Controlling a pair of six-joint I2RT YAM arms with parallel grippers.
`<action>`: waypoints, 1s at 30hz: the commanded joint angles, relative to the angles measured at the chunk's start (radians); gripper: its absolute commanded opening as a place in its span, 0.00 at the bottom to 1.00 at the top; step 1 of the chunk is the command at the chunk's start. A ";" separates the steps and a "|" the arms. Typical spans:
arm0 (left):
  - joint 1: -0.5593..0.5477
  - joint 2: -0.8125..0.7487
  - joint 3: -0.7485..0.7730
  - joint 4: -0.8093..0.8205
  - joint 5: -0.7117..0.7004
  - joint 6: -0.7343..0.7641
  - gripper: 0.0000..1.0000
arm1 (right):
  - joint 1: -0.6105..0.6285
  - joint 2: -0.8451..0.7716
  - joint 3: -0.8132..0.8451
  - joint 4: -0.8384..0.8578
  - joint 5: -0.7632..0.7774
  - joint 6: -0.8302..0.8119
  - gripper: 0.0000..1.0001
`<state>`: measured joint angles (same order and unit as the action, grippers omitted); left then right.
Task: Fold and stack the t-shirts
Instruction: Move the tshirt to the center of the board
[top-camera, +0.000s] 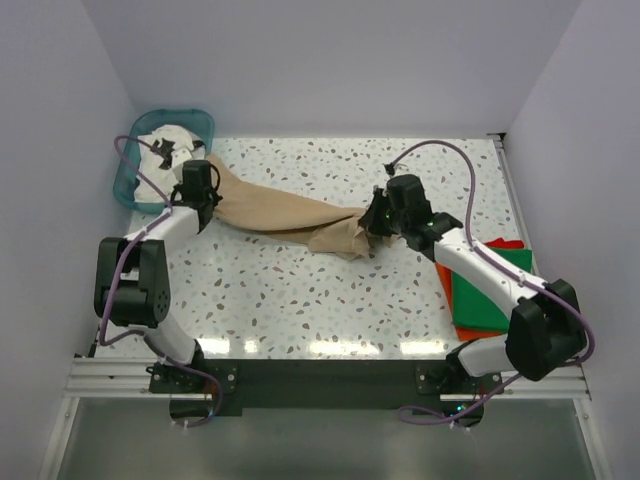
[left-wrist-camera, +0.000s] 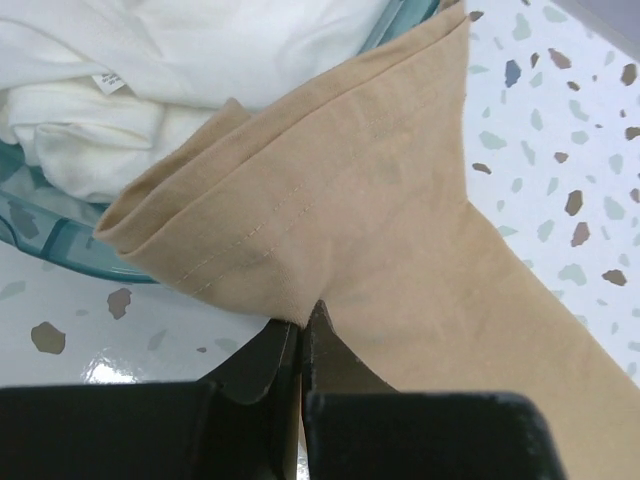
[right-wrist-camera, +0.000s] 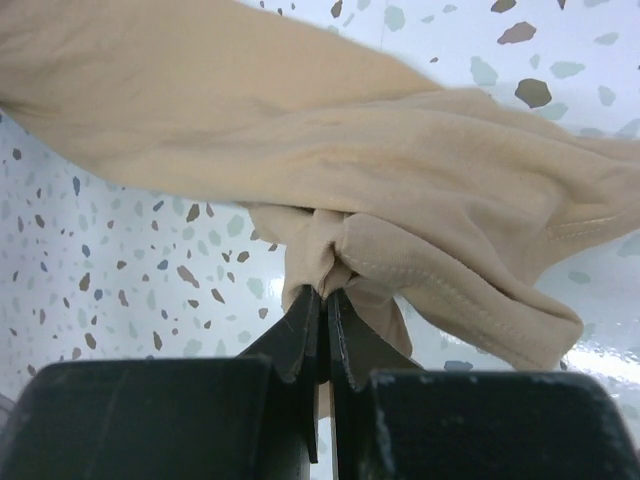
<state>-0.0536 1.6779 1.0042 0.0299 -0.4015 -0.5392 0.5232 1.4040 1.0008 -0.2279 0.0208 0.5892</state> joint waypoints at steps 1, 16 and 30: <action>0.008 -0.085 0.057 0.053 0.041 0.018 0.00 | -0.031 -0.072 0.081 -0.073 -0.019 -0.014 0.00; -0.008 -0.536 0.011 -0.314 0.164 -0.097 0.00 | -0.144 -0.307 0.219 -0.333 -0.013 -0.063 0.00; -0.008 -0.485 0.073 -0.406 0.286 -0.105 0.00 | -0.146 -0.297 0.165 -0.366 -0.070 -0.101 0.04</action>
<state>-0.0601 1.1141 1.0161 -0.3901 -0.1680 -0.6357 0.3828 1.0801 1.1847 -0.6094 -0.0200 0.5133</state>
